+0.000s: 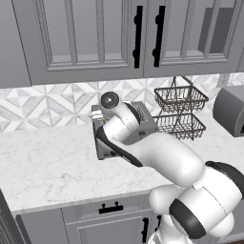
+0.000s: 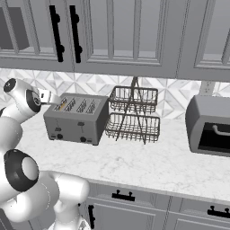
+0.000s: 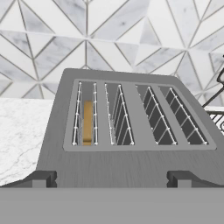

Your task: Start the toaster. Once the lever pops up, take the bread to the plate on the dining counter.

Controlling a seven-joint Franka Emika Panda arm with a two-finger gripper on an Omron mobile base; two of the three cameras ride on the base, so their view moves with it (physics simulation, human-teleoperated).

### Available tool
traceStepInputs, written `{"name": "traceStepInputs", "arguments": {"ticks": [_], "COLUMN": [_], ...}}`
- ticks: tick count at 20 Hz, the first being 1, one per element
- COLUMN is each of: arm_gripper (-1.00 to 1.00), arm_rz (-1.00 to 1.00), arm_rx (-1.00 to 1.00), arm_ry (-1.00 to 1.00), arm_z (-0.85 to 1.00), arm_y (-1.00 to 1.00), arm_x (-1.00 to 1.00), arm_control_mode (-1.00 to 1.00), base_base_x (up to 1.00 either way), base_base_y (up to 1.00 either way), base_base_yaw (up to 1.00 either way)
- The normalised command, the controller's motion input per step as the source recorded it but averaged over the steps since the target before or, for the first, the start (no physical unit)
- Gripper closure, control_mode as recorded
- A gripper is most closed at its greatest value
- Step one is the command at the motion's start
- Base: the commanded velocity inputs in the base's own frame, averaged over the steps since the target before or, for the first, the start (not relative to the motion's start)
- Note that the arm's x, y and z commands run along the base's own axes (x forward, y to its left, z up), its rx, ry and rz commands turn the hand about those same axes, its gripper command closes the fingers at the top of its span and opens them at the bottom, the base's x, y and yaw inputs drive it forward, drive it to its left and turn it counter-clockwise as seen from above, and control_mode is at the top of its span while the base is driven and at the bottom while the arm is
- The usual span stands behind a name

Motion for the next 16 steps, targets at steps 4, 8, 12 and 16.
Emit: {"name": "traceStepInputs", "arguments": {"ticks": [4, 8, 12, 16], "arm_gripper": [-1.0, -1.0, -1.0, -1.0], "arm_rz": [0.0, 0.0, 0.0, 0.0], "arm_rx": [0.0, 0.0, 0.0, 0.0], "arm_ry": [0.0, 0.0, 0.0, 0.0], "arm_z": [0.0, 0.0, 0.0, 0.0], "arm_y": [0.0, 0.0, 0.0, 0.0], "arm_x": [0.0, 0.0, 0.0, 0.0], "arm_control_mode": [-1.0, -1.0, -1.0, -1.0], "base_base_x": [0.0, 0.0, 0.0, 0.0], "base_base_y": [0.0, 0.0, 0.0, 0.0], "base_base_yaw": [0.0, 0.0, 0.0, 0.0]}}
